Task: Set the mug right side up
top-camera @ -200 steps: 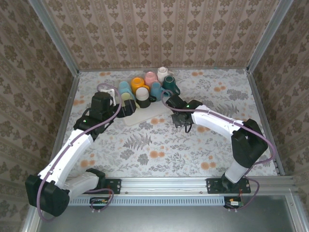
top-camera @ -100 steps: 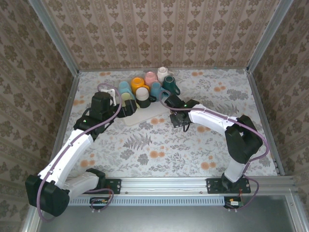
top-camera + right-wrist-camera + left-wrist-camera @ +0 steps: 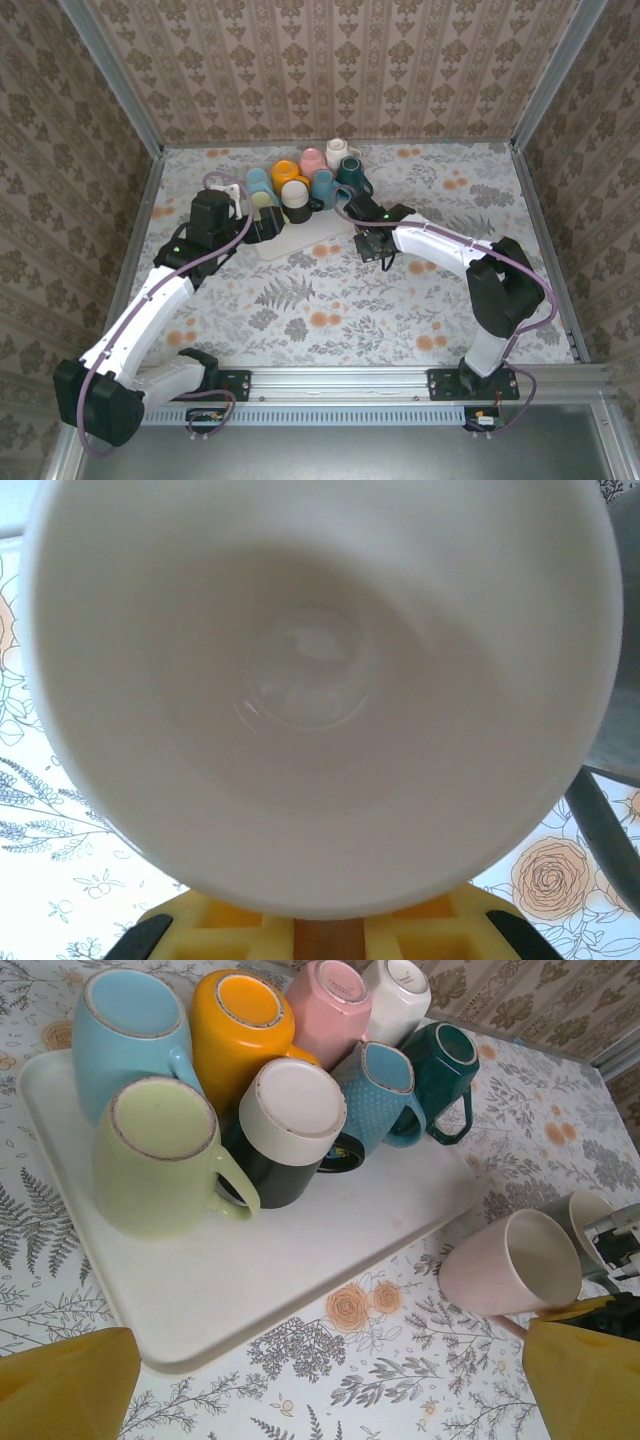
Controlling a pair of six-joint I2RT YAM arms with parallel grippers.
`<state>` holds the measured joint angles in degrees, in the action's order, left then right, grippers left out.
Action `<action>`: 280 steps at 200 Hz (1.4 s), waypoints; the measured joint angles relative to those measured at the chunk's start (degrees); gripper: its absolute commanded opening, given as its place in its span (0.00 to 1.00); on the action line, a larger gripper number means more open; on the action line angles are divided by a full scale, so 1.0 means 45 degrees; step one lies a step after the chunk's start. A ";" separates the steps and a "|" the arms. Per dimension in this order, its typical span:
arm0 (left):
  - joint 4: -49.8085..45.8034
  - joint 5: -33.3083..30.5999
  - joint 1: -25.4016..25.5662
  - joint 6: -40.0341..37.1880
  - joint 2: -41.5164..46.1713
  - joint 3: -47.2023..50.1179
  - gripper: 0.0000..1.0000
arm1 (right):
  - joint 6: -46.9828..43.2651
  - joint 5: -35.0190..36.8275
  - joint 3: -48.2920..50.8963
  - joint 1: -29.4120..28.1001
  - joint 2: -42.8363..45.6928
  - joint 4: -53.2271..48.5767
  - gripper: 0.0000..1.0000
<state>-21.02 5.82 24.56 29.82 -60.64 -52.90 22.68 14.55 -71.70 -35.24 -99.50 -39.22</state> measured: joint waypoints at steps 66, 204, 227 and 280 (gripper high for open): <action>0.0010 0.0000 0.0000 0.0000 -0.0117 0.0000 1.00 | -0.0049 0.0039 0.0000 0.0053 0.0024 0.0083 0.34; -0.0996 -0.0918 0.0000 0.0510 -0.1389 -0.0325 1.00 | -0.0238 0.0049 0.0690 -0.0243 0.4770 0.0005 0.53; -0.2501 -0.1642 0.0010 0.1943 -0.2715 -0.1758 1.00 | 0.0068 0.0049 0.0816 -0.0738 0.5459 0.0126 0.52; -0.5445 -0.2798 -0.0044 0.5858 -0.5367 -0.5382 1.00 | 0.1107 0.0583 0.1268 -0.1865 0.5557 0.0874 0.51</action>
<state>-45.52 -6.76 24.36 56.18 -84.79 -77.12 27.66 17.17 -66.00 -43.64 -74.50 -35.29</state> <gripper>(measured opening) 0.999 0.512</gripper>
